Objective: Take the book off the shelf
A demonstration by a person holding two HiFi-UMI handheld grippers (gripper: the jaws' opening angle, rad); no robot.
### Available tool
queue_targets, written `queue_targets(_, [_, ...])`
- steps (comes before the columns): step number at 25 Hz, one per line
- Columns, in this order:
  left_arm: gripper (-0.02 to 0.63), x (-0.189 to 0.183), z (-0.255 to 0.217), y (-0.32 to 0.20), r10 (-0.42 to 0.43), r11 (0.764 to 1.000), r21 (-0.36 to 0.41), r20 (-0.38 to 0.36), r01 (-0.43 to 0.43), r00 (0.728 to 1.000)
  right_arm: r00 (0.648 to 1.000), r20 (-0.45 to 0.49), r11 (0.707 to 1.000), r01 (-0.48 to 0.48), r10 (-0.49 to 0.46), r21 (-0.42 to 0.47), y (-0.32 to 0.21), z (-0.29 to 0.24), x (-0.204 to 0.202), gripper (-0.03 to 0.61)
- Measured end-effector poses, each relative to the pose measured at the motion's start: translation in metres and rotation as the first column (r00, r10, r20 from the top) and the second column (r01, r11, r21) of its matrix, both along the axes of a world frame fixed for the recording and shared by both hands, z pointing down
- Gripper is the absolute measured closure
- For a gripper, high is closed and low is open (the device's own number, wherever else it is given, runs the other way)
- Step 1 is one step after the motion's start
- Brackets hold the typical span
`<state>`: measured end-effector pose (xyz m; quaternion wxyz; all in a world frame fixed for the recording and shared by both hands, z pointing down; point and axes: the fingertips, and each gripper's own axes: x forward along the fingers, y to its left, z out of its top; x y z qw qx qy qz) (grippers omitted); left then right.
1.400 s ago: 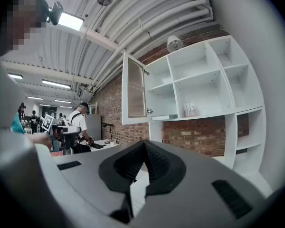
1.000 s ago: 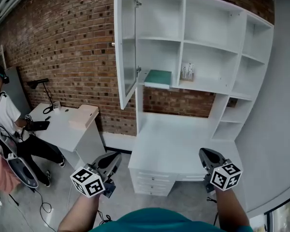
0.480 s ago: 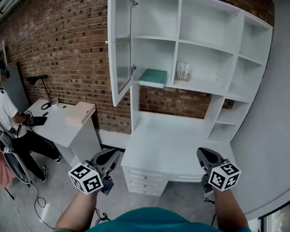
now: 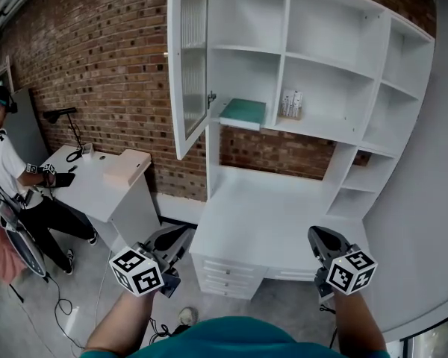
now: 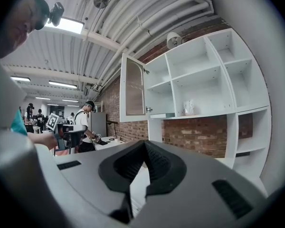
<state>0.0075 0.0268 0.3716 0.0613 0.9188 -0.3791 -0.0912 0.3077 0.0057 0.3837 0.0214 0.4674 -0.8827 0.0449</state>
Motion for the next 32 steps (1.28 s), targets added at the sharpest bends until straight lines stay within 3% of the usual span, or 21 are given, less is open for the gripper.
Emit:
queue_targets(6, [0.598,-0.016,0.001,-0.053,0.064,0.998,0.021,-0.003,-0.064,0.998,0.999,-0.011,1.000,-0.030,0.030,0.008,-0.045,-0.001,-0.025,0.557])
queue_targets(13, [0.598,-0.062,0.014,-0.143,0.143,0.990,0.010,-0.003,-0.143,0.990,0.994,-0.010,0.994,-0.106,0.106,0.030,-0.119,-0.011,-0.072,0.557])
queue_targets(23, [0.598,-0.162,0.016,-0.265,0.121,0.991,-0.056,0.011,-0.120,0.993,0.986,-0.010,0.984,-0.167,0.168,0.057,-0.224,-0.025,-0.139,0.557])
queue_targets(32, [0.598,-0.167,-0.002,-0.316,0.112,0.993,-0.045,-0.012,-0.112,0.994,0.995,0.007,0.994,-0.101,0.100,0.049,-0.291,-0.038,-0.165,0.554])
